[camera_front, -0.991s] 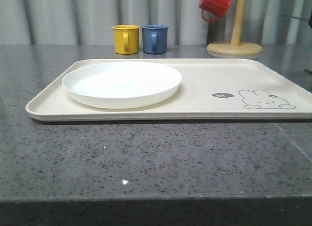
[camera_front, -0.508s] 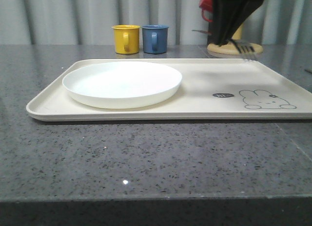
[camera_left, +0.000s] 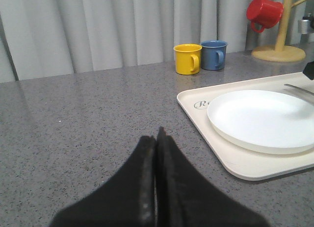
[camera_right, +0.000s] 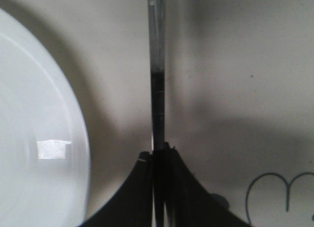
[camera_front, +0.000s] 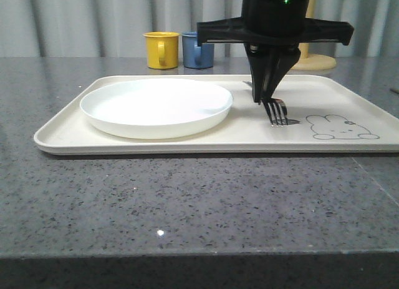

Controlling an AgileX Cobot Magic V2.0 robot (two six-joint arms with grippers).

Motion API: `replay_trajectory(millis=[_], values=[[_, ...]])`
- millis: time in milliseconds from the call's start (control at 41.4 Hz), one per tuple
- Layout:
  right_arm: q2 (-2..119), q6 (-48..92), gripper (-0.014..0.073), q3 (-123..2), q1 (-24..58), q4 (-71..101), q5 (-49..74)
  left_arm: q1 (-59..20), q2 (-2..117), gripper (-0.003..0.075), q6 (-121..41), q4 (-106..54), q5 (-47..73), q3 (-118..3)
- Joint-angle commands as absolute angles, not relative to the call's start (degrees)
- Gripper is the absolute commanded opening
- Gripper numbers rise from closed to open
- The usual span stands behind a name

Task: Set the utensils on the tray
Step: 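Lower the fork onto the tray beside the plate and open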

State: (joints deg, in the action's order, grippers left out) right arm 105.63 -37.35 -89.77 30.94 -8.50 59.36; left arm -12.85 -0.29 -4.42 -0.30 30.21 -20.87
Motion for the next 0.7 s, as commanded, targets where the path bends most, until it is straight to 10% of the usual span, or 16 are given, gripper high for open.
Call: replay_trajectory(millis=[0,363,677], values=[[103.43,-37.64,0.004,-91.8,30.83,-10.05,57.66,-12.71,0.21,-0.0019,-3.79,-0.84,25.05,-22.4],[104.45,-38.04,0.0075,-91.8,30.83,-9.21,57.12,-12.71,0.21,-0.0019,-3.79,-0.84,25.05,-22.4],[103.5,-37.99,0.0428,-91.8,30.83,-8.99,57.12,-12.71,0.21,-0.0019,-3.79,-0.84,25.15,-22.4]])
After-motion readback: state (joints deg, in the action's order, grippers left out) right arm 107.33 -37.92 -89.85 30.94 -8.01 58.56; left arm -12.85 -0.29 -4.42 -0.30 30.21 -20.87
